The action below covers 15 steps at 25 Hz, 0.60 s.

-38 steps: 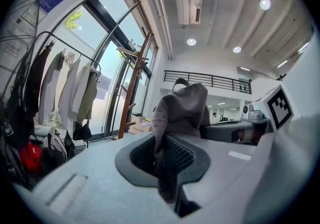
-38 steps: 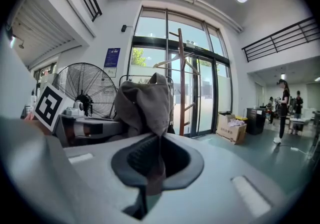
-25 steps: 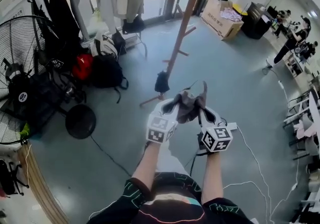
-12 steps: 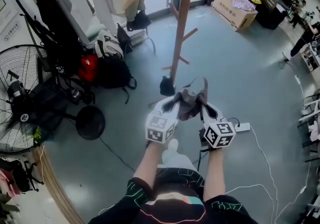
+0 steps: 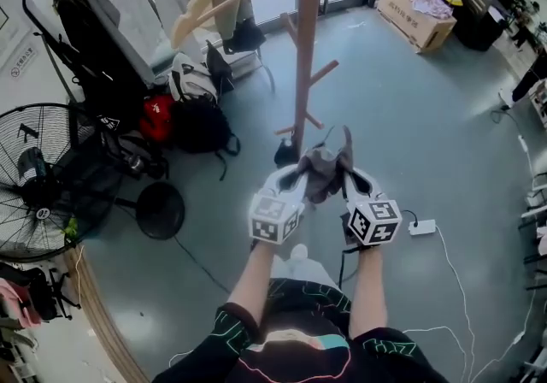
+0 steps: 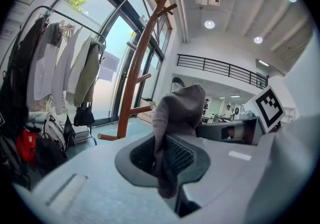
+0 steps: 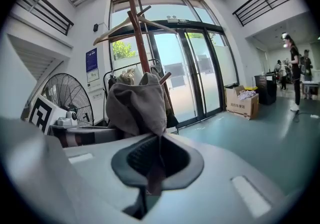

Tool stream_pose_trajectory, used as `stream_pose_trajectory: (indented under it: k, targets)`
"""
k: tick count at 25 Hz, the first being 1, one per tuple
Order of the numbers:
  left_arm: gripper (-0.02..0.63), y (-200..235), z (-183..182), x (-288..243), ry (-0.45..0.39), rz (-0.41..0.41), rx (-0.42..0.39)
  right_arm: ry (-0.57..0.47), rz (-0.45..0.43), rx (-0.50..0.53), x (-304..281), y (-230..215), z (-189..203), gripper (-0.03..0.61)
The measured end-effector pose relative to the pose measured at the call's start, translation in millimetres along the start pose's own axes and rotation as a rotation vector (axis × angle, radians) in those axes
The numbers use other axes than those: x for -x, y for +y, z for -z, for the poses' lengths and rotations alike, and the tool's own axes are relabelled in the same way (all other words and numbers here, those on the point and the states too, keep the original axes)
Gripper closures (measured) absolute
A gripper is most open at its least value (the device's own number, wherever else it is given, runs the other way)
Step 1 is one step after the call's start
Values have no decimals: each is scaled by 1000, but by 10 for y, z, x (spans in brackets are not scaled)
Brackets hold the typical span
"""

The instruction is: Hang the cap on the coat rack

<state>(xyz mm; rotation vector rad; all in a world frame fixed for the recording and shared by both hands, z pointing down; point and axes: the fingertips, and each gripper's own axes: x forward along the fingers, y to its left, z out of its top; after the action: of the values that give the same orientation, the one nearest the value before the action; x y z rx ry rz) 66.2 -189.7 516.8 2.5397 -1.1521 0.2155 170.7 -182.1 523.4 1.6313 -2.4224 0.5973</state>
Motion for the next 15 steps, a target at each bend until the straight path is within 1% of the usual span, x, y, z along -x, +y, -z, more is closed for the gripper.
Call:
stream_pose_trajectory:
  k: [6, 11, 15]
  targets:
    - [575, 156, 122, -36, 23, -33, 35, 39, -36, -18, -244, -25, 100, 569]
    - [575, 461, 147, -61, 42, -61, 56, 67, -42, -28, -486, 59, 215, 569]
    - [574, 528, 236, -185, 60, -51, 78, 94, -31, -37, -590, -5, 277, 569]
